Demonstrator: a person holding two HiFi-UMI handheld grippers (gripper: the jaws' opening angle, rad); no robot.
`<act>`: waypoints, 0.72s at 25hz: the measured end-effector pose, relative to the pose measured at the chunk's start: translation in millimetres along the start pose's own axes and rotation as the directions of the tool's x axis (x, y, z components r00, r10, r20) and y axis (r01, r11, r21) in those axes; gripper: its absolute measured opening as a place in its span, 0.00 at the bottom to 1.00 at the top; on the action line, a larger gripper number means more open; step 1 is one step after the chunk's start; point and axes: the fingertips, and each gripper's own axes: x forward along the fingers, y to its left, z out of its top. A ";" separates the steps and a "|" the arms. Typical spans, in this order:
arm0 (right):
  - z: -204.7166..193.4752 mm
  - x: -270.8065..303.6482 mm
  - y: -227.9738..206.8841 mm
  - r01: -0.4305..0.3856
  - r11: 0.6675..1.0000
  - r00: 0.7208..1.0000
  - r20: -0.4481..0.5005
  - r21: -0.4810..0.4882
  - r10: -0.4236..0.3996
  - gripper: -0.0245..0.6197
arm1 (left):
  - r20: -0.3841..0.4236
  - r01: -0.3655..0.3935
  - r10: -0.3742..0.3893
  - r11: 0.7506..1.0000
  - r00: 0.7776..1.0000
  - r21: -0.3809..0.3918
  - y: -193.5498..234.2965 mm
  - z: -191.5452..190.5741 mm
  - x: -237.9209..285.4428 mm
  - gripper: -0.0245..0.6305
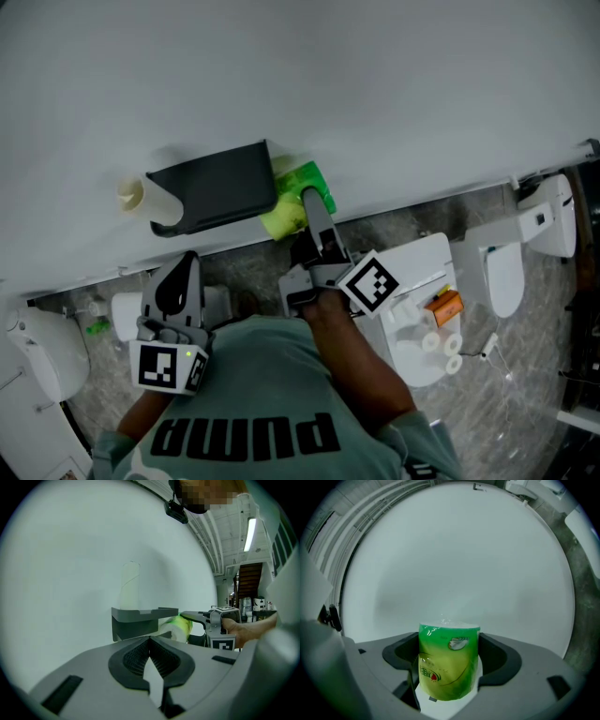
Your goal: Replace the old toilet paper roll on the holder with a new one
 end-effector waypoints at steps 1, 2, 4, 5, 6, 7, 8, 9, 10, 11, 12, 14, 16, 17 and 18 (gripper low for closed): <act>-2.6 -0.8 0.0 -0.002 1.000 1.000 -0.002 0.011 0.002 0.65 | 0.002 0.002 -0.002 1.000 1.000 0.003 -0.5 0.6 -0.2 0.04; -5.0 -1.3 0.6 -0.006 1.000 1.000 -0.004 0.021 0.006 0.65 | 0.003 0.006 -0.006 1.000 1.000 0.008 -0.9 0.9 -0.5 0.04; -9.7 -1.8 2.6 -0.018 0.999 1.000 -0.011 0.033 0.018 0.65 | 0.001 0.005 -0.005 1.000 1.000 0.005 -0.9 0.2 -1.2 0.04; -12.0 -2.1 3.2 -0.022 0.999 1.000 -0.016 0.036 0.023 0.65 | 0.000 0.003 -0.003 1.000 1.000 0.000 -0.9 -0.3 -1.5 0.04; -14.4 -2.4 3.5 -0.025 0.999 0.999 -0.021 0.039 0.026 0.65 | -0.002 0.003 -0.003 1.000 1.000 0.000 -0.9 -0.7 -1.7 0.04; -16.8 -2.6 3.8 -0.027 0.999 0.999 -0.026 0.044 0.028 0.65 | -0.003 0.006 -0.006 1.000 1.000 0.005 -1.1 -0.9 -1.9 0.04; -19.0 -2.7 4.1 -0.030 0.998 0.999 -0.030 0.049 0.032 0.65 | -0.003 0.010 -0.010 1.000 1.000 0.013 -1.4 -0.9 -2.0 0.04; -21.0 -2.9 4.4 -0.034 0.998 0.999 -0.033 0.056 0.036 0.65 | -0.003 0.014 -0.014 1.000 1.000 0.020 -1.7 -1.0 -2.2 0.04; -22.8 -3.2 4.6 -0.037 0.997 0.999 -0.036 0.062 0.039 0.65 | -0.002 0.015 -0.015 1.000 1.000 0.020 -1.8 -0.9 -2.5 0.04; -24.6 -3.7 4.6 -0.039 0.997 0.998 -0.038 0.069 0.042 0.65 | -0.001 0.014 -0.014 1.000 1.000 0.016 -1.7 -0.9 -2.8 0.04; -26.4 -4.1 4.6 -0.042 0.996 0.998 -0.040 0.076 0.046 0.65 | 0.001 0.012 -0.012 1.000 1.000 0.010 -1.3 -1.0 -3.1 0.04; -30.3 -4.5 4.9 -0.052 0.995 0.997 -0.044 0.089 0.056 0.65 | 0.004 0.009 -0.009 1.000 1.000 0.003 -0.2 -1.7 -3.8 0.04; -35.0 -5.2 5.8 -0.063 0.993 0.996 -0.055 0.096 0.069 0.65 | 0.001 0.008 -0.008 1.000 1.000 0.005 0.3 -2.5 -4.6 0.04; -37.8 -5.8 6.3 -0.068 0.993 0.995 -0.062 0.099 0.074 0.65 | 0.001 0.009 -0.009 1.000 1.000 0.007 0.1 -2.3 -4.9 0.04; -40.8 -6.4 6.7 -0.071 0.992 0.994 -0.069 0.102 0.079 0.65 | 0.003 0.009 -0.009 1.000 1.000 0.005 -0.2 -1.9 -5.1 0.04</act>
